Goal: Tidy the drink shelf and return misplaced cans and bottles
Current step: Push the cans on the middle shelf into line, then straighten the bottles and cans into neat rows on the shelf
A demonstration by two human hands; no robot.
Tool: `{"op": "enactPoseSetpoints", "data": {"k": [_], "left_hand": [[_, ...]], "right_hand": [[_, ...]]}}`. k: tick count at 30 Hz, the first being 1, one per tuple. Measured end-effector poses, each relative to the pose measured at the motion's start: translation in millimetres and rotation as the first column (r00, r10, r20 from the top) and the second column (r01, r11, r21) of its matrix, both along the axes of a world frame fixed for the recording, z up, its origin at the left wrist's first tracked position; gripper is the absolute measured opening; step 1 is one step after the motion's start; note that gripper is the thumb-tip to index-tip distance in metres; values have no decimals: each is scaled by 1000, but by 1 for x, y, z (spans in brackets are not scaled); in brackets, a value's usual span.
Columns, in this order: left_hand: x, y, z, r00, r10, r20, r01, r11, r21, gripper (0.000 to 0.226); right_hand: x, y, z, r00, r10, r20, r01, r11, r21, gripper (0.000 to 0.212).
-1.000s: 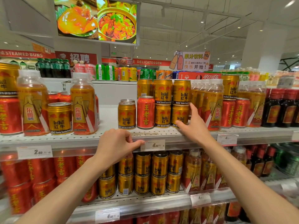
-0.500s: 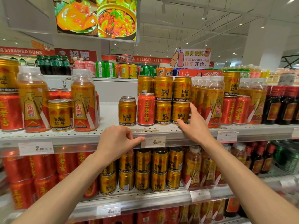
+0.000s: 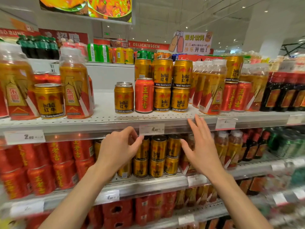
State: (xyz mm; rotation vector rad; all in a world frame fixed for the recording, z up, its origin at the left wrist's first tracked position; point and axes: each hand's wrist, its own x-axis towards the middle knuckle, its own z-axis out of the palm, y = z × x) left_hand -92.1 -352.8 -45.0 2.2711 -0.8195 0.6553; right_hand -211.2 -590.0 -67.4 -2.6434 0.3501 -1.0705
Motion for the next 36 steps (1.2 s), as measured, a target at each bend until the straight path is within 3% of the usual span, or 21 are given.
{"op": "enactPoseSetpoints", "data": {"k": [5, 9, 12, 23, 30, 36], "left_hand": [[-16, -6, -47, 954, -145, -261, 157, 987, 25, 30], [-34, -30, -72, 897, -197, -397, 213, 977, -2, 35], [-46, -56, -81, 871, -206, -447, 218, 976, -24, 33], [-106, -196, -76, 859, -137, -493, 90, 989, -118, 24], [-132, -249, -42, 916, -80, -393, 12, 985, -171, 19], [-128, -261, -5, 977, 33, -209, -63, 988, -142, 11]], "right_hand": [[-42, -7, -45, 980, 19, -199, 25, 976, 218, 53], [-58, -39, -64, 868, 60, -493, 71, 967, 244, 46], [-63, -65, -67, 819, 125, -560, 39, 962, 272, 43], [-91, -209, -56, 821, 258, -508, -101, 943, 317, 36], [-103, -274, -38, 899, 283, -335, -192, 941, 279, 29], [-103, -287, -1, 944, 297, -140, -272, 946, 175, 21]]}}
